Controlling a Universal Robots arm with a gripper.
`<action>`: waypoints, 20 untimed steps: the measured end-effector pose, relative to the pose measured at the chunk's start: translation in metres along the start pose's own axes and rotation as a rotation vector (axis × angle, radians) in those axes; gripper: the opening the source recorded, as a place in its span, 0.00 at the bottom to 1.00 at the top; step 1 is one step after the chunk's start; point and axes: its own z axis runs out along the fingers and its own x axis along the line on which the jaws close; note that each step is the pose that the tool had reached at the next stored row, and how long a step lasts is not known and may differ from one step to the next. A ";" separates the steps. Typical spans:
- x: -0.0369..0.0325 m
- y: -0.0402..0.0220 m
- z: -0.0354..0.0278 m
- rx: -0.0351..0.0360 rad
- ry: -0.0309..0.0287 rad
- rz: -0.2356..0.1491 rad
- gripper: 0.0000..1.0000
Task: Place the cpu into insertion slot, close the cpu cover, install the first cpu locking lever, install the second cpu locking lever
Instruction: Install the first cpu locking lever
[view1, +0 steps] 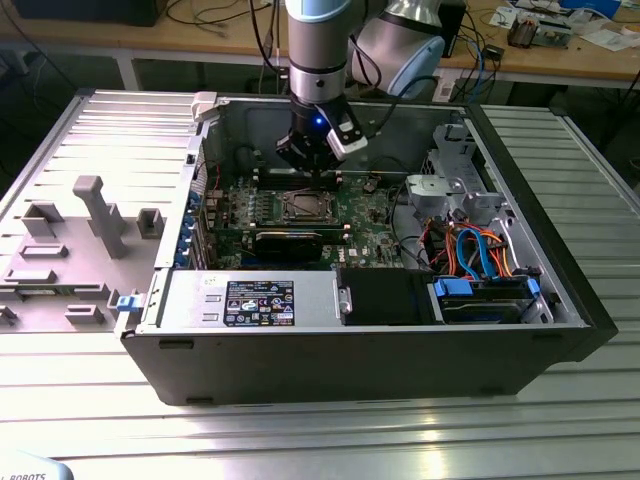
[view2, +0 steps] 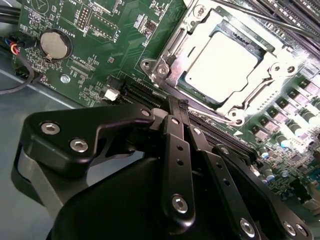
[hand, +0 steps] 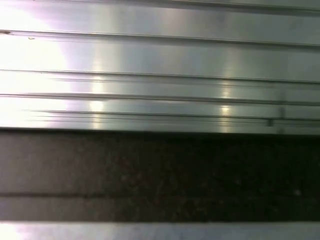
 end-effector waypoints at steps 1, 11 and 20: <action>-0.0004 0.0000 0.0012 0.0000 -0.0001 0.000 0.11; -0.0007 -0.0003 0.0068 0.0002 0.0000 0.000 0.11; -0.0020 0.0006 0.0035 0.0049 0.0000 0.000 0.11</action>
